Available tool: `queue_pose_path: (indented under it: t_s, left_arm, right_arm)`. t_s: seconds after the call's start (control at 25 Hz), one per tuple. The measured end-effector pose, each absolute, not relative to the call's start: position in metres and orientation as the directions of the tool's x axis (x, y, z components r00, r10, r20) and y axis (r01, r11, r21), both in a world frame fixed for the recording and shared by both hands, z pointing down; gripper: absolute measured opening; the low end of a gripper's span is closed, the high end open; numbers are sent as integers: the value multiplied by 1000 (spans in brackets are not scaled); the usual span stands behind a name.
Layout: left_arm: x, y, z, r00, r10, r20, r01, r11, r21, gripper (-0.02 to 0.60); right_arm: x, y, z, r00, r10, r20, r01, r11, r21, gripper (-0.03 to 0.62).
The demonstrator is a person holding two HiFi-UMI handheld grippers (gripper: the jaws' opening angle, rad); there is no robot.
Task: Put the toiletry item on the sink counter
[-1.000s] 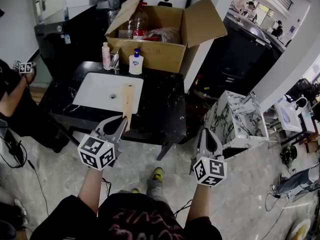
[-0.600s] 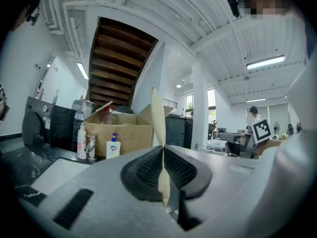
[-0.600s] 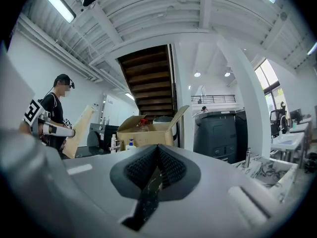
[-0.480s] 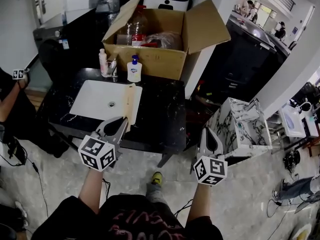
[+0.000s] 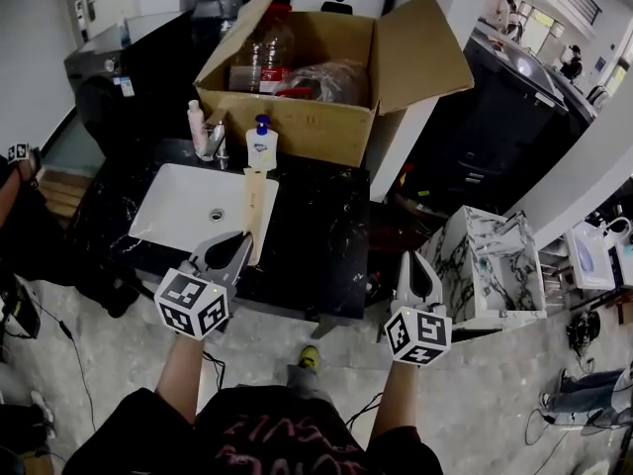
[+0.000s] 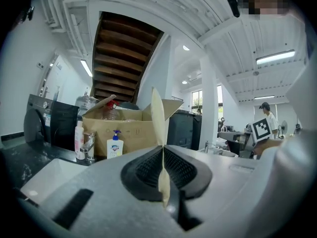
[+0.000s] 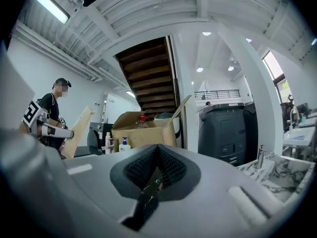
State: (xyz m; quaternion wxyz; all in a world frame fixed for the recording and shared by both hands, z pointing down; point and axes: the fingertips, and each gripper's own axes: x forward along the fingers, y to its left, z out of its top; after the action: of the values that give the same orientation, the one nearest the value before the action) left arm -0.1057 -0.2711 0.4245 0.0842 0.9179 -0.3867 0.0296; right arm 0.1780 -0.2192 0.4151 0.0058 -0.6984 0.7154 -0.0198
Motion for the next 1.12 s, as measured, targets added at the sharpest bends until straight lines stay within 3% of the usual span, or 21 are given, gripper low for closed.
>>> queue_pose_path:
  t_s: [1.12]
  left_arm:
    - [-13,-394,421,597,-785,167,-802,-587,107,9]
  right_arm:
    - [261,-388,425,-190,-981,29,-978,187,-90,12]
